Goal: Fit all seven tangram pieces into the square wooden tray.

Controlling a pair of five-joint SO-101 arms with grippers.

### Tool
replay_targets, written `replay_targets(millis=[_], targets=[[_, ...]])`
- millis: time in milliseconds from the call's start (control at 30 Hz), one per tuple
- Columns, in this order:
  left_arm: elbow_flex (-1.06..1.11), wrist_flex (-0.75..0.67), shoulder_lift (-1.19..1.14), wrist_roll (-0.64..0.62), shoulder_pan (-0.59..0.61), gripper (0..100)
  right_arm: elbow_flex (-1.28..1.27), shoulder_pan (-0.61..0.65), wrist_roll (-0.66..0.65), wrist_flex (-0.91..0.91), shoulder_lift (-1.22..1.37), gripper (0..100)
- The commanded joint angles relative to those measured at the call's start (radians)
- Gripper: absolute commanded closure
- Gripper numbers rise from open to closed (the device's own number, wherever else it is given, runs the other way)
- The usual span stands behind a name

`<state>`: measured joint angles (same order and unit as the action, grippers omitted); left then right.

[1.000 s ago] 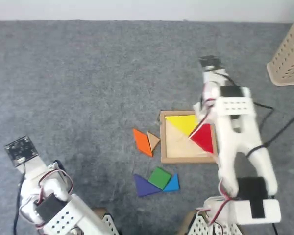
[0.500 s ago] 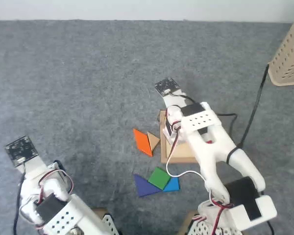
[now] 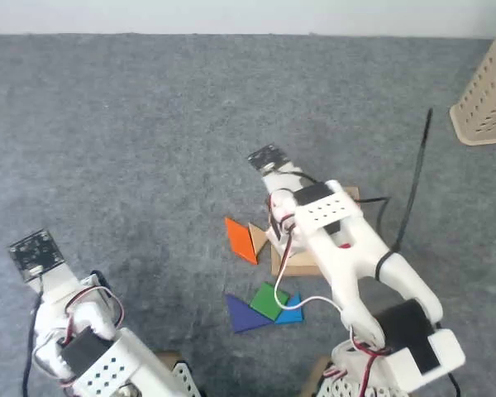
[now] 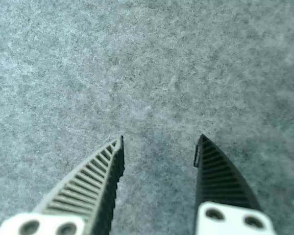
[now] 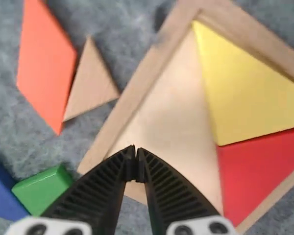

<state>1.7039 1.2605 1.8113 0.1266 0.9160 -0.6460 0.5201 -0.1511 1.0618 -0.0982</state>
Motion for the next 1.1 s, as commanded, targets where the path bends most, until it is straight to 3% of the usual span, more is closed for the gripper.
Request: replay_targets(millis=[0, 200, 400, 567, 700, 867, 1067], targets=[[-0.019, 0.003, 0.011, -0.009, -0.002, 77, 0.003, 0.028, -0.026, -0.01, -0.065, 99.2], [-0.019, 0.003, 0.011, -0.009, -0.002, 77, 0.0, 0.021, -0.054, -0.001, -0.105, 99.2], [-0.019, 0.003, 0.011, -0.009, -0.002, 77, -0.118, -0.002, -0.066, 0.021, -0.374, 99.2], [-0.019, 0.003, 0.011, -0.009, -0.002, 77, -0.21, 0.088, -0.095, 0.019, -0.527, 99.2], [-0.019, 0.003, 0.011, -0.009, -0.002, 77, -0.184, 0.162, -0.094, 0.012, -0.487, 97.9], [-0.019, 0.003, 0.011, -0.009, -0.002, 77, -0.054, 0.189, -0.057, -0.01, -0.325, 88.1], [-0.019, 0.003, 0.011, -0.009, -0.002, 77, 0.104, 0.271, -0.054, -0.09, -0.067, 87.3]])
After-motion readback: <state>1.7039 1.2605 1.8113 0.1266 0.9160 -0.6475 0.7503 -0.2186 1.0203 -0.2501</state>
